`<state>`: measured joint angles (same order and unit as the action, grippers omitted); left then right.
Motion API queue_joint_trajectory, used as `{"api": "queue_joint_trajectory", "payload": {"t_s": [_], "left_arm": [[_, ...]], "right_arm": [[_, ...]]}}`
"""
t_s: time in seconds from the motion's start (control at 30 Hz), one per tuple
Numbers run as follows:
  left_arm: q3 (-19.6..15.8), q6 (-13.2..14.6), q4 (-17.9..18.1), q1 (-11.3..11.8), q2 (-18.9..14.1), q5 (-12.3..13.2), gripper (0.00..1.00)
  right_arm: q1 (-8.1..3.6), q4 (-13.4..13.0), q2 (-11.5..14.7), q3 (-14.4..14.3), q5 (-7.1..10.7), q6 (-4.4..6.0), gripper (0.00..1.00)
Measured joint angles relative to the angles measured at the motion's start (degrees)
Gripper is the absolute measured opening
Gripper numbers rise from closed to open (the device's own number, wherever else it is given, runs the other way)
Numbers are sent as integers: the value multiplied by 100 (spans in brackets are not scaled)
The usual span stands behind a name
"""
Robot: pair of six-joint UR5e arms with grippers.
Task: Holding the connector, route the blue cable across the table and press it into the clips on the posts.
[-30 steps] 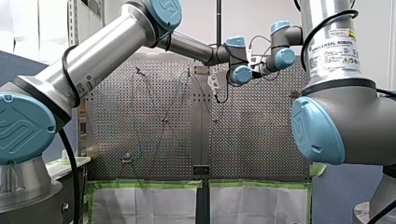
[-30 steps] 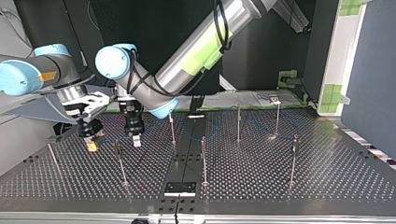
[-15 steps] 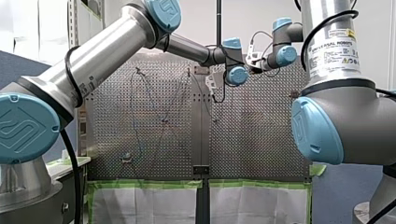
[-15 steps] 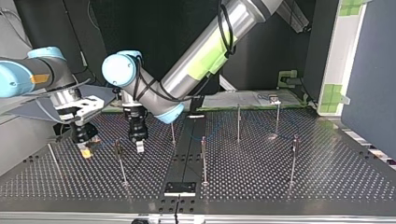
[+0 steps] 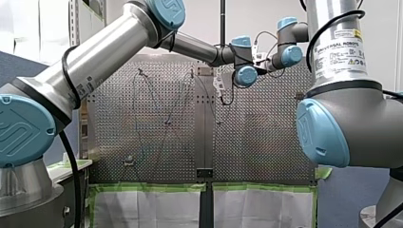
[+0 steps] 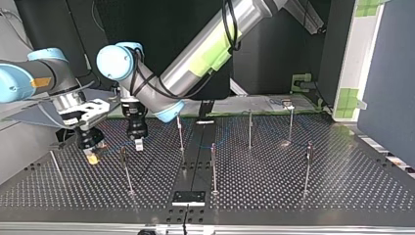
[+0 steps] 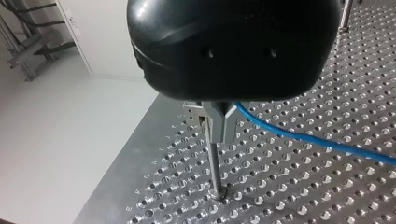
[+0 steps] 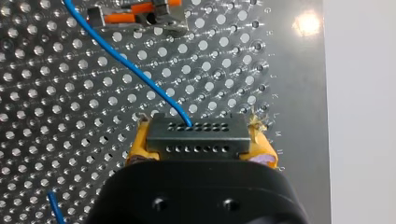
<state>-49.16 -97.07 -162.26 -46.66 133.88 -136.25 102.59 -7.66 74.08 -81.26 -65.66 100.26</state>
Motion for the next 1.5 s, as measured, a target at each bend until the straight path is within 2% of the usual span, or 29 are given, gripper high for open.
{"api": "queue_joint_trajectory", "payload": {"t_s": [0.23,0.5,0.8,1.03,1.23,1.5], "left_arm": [[2,-29,-53,-9,-1,-152,0],[6,-31,-16,48,-2,-149,0],[10,111,290,229,4,195,0],[-1,116,338,467,13,539,0],[-23,94,323,620,46,784,0],[-57,76,341,650,61,898,0]], "right_arm": [[25,98,55,-21,3,-76,0],[11,95,102,-39,-8,-59,0],[2,-5,101,-41,-27,-33,0],[-2,-217,90,-41,-16,108,0],[-10,-291,85,-41,-10,183,0],[-51,-327,50,-41,-5,205,0]]}}
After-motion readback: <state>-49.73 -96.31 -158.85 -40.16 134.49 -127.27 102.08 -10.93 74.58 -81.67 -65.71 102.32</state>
